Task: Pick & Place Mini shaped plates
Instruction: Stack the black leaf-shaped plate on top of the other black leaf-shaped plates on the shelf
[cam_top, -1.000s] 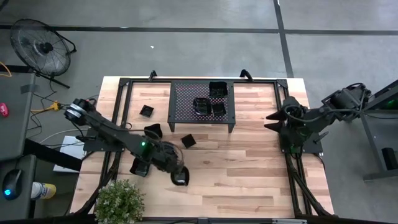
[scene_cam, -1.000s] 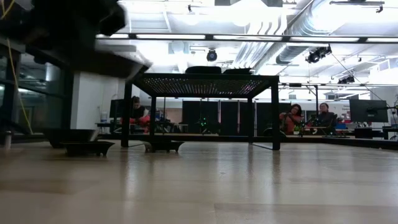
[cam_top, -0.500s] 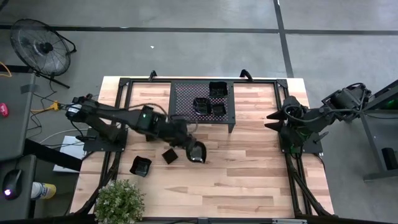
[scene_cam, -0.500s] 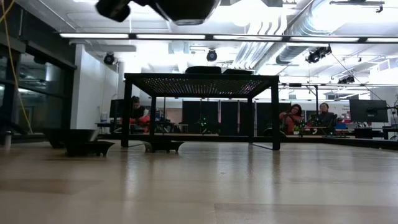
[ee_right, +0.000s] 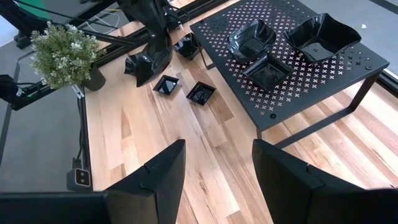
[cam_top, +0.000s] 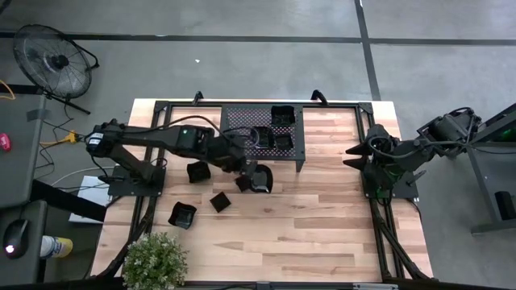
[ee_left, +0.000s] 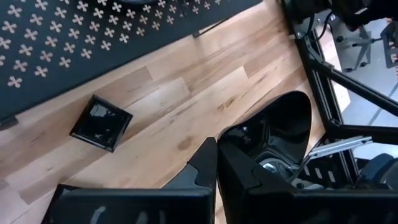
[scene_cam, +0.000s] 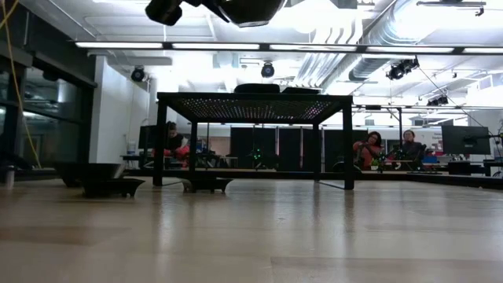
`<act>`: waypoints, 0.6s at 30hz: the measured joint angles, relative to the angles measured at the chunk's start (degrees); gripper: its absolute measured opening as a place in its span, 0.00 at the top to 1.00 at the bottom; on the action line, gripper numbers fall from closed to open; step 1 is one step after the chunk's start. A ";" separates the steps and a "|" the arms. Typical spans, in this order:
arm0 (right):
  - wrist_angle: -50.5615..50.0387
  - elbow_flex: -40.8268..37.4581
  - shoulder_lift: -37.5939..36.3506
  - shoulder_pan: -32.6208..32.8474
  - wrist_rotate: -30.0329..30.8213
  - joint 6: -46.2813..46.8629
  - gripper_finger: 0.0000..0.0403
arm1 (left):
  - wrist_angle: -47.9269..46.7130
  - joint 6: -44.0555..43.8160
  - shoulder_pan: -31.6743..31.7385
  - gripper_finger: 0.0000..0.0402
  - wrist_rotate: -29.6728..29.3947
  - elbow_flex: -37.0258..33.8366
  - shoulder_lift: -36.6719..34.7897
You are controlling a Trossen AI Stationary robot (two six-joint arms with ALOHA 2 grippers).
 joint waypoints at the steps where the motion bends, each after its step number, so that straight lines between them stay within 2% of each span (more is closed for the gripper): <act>1: 0.00 0.00 0.00 0.00 0.03 -0.01 0.55 | 0.11 0.36 0.36 1.00 0.24 0.00 0.00; 18: -0.27 0.00 0.01 0.02 0.63 -0.21 0.55 | 0.54 3.88 7.96 1.00 3.85 0.00 0.00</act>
